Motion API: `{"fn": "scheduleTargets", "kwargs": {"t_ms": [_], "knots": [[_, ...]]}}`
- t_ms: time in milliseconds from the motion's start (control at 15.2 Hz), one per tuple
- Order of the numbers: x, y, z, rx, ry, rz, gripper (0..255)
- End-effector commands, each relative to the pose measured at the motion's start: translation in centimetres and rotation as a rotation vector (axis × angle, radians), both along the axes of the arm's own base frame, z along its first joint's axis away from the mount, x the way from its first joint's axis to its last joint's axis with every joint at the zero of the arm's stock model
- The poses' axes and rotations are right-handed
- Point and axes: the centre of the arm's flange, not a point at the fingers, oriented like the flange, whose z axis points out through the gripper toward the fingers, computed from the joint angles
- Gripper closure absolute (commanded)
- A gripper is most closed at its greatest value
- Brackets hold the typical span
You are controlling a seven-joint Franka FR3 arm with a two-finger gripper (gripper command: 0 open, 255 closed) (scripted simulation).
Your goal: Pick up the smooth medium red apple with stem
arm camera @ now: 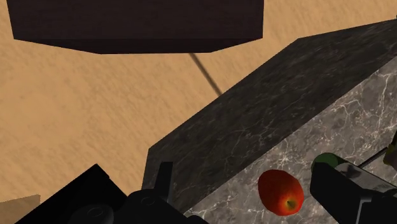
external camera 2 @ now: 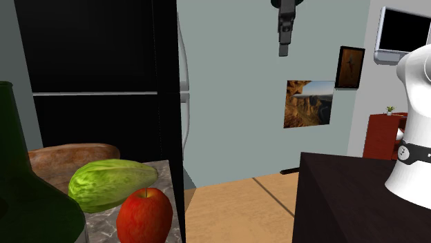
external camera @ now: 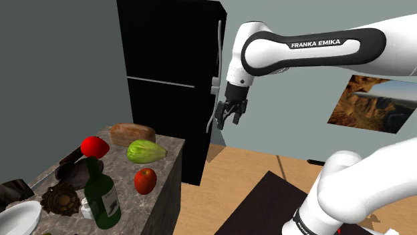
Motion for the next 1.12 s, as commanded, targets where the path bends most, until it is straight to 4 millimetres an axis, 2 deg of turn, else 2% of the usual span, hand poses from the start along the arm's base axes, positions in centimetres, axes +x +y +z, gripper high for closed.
{"fn": "scheduleTargets", "kwargs": {"t_ms": [0,1056], "knots": [[1.5,1.9,-1.5,-0.008,-0.004,-0.002,0],[13.8,15.3,-13.1,-0.080,-0.024,-0.016,0]]}}
